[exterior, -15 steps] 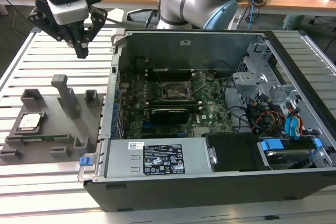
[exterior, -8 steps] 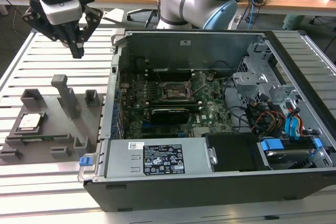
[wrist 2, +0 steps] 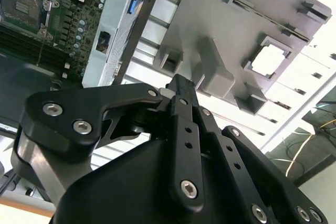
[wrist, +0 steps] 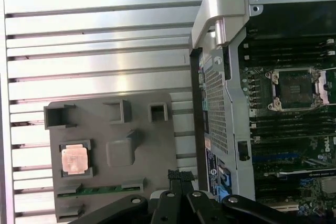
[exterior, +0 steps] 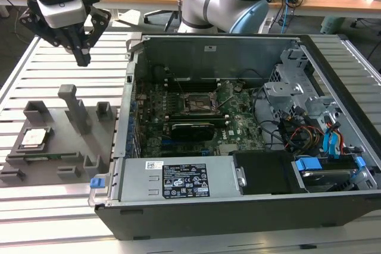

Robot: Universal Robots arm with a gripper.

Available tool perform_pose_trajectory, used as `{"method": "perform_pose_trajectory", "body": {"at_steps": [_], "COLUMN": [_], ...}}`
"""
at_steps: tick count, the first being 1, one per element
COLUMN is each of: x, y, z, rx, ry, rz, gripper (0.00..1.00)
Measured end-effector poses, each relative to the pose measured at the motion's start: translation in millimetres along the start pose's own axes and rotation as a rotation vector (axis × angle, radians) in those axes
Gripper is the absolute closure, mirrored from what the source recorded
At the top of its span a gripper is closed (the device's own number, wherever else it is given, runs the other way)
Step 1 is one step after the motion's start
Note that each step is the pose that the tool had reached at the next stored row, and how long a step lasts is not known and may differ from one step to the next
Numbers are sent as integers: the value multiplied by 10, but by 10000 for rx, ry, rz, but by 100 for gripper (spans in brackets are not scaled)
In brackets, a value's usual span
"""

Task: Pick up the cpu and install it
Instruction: 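Reach for the cpu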

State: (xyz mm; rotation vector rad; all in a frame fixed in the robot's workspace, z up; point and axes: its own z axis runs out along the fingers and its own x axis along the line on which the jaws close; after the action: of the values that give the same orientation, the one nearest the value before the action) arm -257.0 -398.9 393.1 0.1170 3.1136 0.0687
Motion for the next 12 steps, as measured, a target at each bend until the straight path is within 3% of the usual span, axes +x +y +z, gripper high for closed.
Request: {"method": "perform_pose_trajectory", "body": {"at_steps": [12], "x": [117], "y": [-9], "z": [-1], "rx": [0], "ry": [1], "rz": [0], "gripper": [89]}}
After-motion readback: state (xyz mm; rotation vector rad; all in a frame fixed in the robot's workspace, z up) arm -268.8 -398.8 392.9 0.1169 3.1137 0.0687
